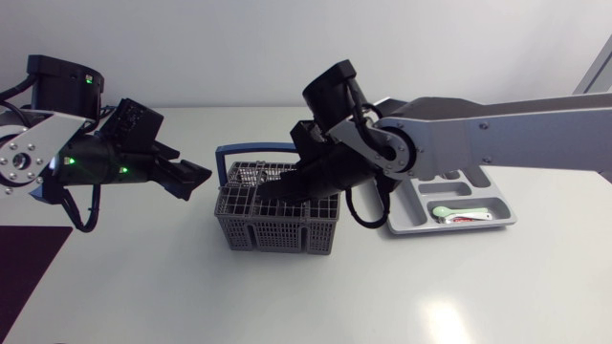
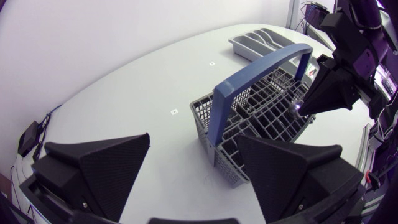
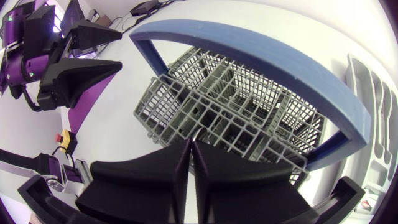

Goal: Unload the cutlery basket into the drawer organizer.

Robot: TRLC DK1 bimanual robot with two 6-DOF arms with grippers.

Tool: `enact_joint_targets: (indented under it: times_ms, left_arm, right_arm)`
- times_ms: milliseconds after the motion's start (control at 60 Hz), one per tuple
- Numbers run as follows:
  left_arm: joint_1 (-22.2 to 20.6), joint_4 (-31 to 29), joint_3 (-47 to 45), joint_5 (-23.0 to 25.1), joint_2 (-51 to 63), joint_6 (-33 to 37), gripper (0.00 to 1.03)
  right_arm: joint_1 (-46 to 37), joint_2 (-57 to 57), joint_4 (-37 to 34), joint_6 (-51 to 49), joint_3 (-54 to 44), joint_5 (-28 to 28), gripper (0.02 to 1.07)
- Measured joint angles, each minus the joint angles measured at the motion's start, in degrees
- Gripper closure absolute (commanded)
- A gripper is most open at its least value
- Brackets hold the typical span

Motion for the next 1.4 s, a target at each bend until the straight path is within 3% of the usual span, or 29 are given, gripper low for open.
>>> enact_joint_targets:
  times_ms: [833,1400]
  left_arm:
    - [-2.29,-0.02,0.02,0.0,0.0,-0.02,0.06]
    - [-2.34,-1.07,0.2,-0.02,-0.02,-0.02,0.06]
  right_arm:
    - [-5.33,-12.55,5.77,-0.13,-7.98,-15.08,0.99]
    - [-7.1,-21.84,2.25,-0.33,-8.39,-18.1,0.99]
